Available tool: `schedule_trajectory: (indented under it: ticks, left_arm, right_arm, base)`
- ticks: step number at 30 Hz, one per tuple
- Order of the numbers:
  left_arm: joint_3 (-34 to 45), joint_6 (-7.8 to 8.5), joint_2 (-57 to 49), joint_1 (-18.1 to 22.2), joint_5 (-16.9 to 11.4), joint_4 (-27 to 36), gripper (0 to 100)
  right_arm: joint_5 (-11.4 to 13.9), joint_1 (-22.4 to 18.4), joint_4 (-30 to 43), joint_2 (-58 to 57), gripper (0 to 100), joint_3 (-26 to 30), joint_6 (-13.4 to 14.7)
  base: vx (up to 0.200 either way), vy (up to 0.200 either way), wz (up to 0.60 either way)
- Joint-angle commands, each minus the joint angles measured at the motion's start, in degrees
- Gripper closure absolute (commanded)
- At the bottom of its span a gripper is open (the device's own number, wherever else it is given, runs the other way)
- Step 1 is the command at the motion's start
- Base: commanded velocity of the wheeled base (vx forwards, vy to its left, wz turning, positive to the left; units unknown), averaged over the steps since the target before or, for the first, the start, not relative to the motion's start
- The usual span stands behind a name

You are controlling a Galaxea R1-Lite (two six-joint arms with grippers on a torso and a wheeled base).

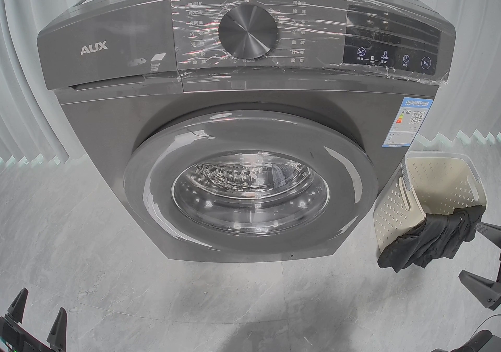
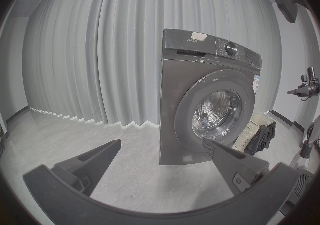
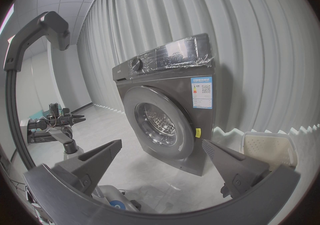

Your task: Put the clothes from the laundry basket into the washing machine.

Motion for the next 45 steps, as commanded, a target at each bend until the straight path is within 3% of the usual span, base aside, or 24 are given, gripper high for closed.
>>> schedule_trajectory:
  ticks: [1, 9, 12, 14, 15, 17, 20, 22, 23, 29, 34, 36, 45]
  left_arm:
    - [0.9, -0.03, -0.9, 0.0, 0.0, 0.0, 0]
    - [0.9, -0.03, -0.9, 0.0, -0.1, 0.0, 0]
    - [0.9, -0.03, -0.9, 0.0, 0.0, 0.0, 0]
    - [0.9, -0.03, -0.9, 0.0, -0.1, 0.0, 0]
    - [0.9, -0.03, -0.9, 0.0, -0.1, 0.0, 0]
    - [0.9, 0.05, -0.9, 0.0, -0.1, 0.0, 0]
    - [0.9, -0.03, -0.9, 0.0, -0.1, 0.0, 0]
    - [0.9, -0.03, -0.9, 0.0, 0.0, 0.0, 0]
    - [0.9, -0.03, -0.9, 0.0, -0.1, 0.0, 0]
    - [0.9, -0.03, -0.9, 0.0, -0.1, 0.0, 0]
    - [0.9, -0.03, -0.9, 0.0, -0.1, 0.0, 0]
    - [0.9, -0.03, -0.9, 0.0, -0.1, 0.0, 0]
    - [0.9, -0.03, -0.9, 0.0, -0.1, 0.0, 0]
  right_arm:
    - [0.0, 3.6, -3.3, 10.7, 0, -0.2, -0.3]
    - [-5.1, 7.1, -7.8, 21.7, 0, -1.3, -0.2]
    - [-9.2, 11.5, -8.5, 24.4, 0, -2.5, 1.2]
    - [-13.7, 15.2, -8.7, 25.6, 0, -2.9, 3.5]
    - [-14.3, 15.7, -8.7, 25.7, 0, -3.0, 4.0]
    - [-20.8, 21.7, -9.5, 26.2, 0, -4.0, 11.0]
    - [-29.4, 25.3, -9.9, 29.6, 0, -6.5, 19.2]
    - [-32.6, 26.9, -10.6, 31.0, 0, -7.5, 22.6]
    - [-33.3, 27.7, -11.1, 31.5, 0, -7.5, 23.7]
    - [-33.8, 28.2, -16.0, 34.9, 0, -7.7, 23.6]
    - [-33.8, 28.3, -21.3, 39.2, 0, -6.6, 20.8]
    - [-33.7, 28.1, -22.6, 41.0, 0, -6.3, 18.6]
    - [-33.0, 27.8, -25.9, 44.5, 0, -7.0, 14.9]
  base:
    - [0.000, 0.000, 0.00]
    - [0.000, 0.000, 0.00]
    - [0.000, 0.000, 0.00]
    - [0.000, 0.000, 0.00]
    - [0.000, 0.000, 0.00]
    - [0.000, 0.000, 0.00]
    - [0.000, 0.000, 0.00]
    - [0.000, 0.000, 0.00]
    - [0.000, 0.000, 0.00]
    - [0.000, 0.000, 0.00]
    - [0.000, 0.000, 0.00]
    - [0.000, 0.000, 0.00]
    - [0.000, 0.000, 0.00]
